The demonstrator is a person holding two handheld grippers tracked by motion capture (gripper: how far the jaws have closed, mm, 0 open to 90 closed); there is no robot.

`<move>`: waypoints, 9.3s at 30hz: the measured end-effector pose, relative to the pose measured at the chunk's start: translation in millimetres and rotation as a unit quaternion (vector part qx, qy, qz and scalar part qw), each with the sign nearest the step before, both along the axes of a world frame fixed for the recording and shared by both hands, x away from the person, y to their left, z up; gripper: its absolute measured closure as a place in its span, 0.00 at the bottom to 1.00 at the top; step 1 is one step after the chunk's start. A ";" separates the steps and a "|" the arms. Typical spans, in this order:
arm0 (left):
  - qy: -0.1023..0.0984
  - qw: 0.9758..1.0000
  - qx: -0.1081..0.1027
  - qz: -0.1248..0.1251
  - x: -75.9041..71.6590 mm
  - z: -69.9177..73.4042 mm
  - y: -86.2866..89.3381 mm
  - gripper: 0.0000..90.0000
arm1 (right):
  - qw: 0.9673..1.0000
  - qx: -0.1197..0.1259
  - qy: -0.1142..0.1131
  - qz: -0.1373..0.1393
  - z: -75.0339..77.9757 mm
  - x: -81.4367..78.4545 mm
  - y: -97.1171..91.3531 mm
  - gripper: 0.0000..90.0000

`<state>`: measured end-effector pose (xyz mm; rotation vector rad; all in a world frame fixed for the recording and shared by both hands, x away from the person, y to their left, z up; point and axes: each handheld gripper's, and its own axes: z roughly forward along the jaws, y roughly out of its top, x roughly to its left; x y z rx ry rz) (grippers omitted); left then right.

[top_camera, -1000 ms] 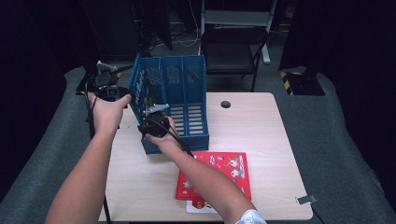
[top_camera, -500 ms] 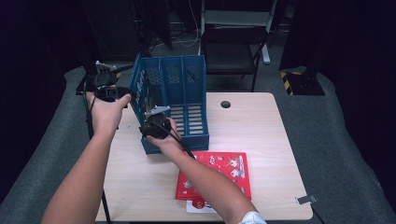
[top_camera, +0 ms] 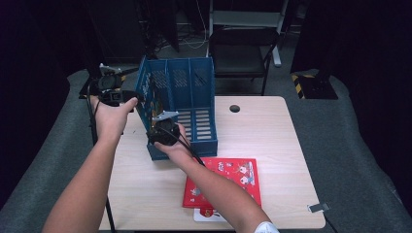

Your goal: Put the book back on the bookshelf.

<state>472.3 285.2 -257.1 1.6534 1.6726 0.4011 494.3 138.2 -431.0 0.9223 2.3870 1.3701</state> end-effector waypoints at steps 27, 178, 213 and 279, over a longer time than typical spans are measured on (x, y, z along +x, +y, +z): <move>-0.047 0.998 -0.005 -0.044 -25.6 -4.8 8.8 0.54 | 0.999 0.011 -0.008 -0.029 24.1 -16.7 -44.3 0.53; 0.037 0.955 -0.043 -0.291 -116.1 -243.4 -103.1 0.29 | 0.978 -0.015 0.112 -0.177 -53.2 -150.2 -305.3 0.31; 0.055 0.955 -0.045 -0.286 -143.3 -247.2 -70.9 0.31 | 0.986 -0.079 0.108 -0.099 -54.6 -184.7 -282.4 0.30; 0.075 0.953 -0.082 -0.282 -140.3 -256.2 -67.4 0.25 | 0.989 -0.097 0.098 -0.048 -60.0 -185.5 -271.6 0.31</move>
